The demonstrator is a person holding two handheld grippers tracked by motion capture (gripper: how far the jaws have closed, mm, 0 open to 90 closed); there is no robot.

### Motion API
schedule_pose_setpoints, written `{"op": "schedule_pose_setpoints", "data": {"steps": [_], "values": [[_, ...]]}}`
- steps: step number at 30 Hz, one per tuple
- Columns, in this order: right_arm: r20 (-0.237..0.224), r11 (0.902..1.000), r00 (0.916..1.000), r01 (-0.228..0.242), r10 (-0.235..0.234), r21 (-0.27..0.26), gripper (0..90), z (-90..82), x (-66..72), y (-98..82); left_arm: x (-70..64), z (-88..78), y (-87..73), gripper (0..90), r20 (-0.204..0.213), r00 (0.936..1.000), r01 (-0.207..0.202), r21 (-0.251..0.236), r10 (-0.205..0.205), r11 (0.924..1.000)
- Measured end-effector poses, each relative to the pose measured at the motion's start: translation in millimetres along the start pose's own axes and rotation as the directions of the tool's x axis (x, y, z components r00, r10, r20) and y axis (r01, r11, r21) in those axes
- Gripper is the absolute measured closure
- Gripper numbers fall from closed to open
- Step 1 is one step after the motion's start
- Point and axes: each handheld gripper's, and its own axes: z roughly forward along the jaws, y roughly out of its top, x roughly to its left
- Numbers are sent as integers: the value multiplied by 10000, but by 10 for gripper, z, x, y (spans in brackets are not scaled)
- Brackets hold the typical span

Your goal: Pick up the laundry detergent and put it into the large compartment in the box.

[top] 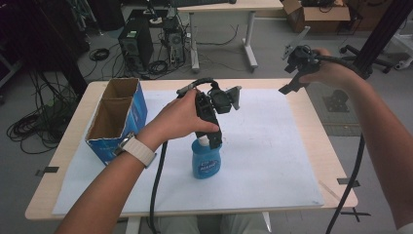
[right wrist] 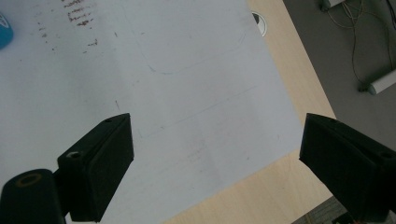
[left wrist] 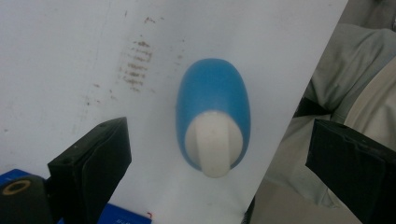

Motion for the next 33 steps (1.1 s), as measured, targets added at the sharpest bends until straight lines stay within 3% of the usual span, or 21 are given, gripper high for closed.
{"op": "schedule_pose_setpoints", "data": {"steps": [26, 28, 33], "values": [[-33, 10000, 10000, -1, 1, -3, 100, 45, -3, 24, 67, 388, -104, 72, 263, 9996, 140, 25, -141, 9999], [-45, 10000, 10000, -24, 24, -2, 100, 54, -3, 25, 74, 419, -102, 72, 211, 9998, -49, 18, 48, 10000], [-80, 10000, 10000, 51, -51, 19, 100, 76, 2, 40, 59, 496, -95, 72, 293, 9996, -49, 141, 45, 9999]]}}
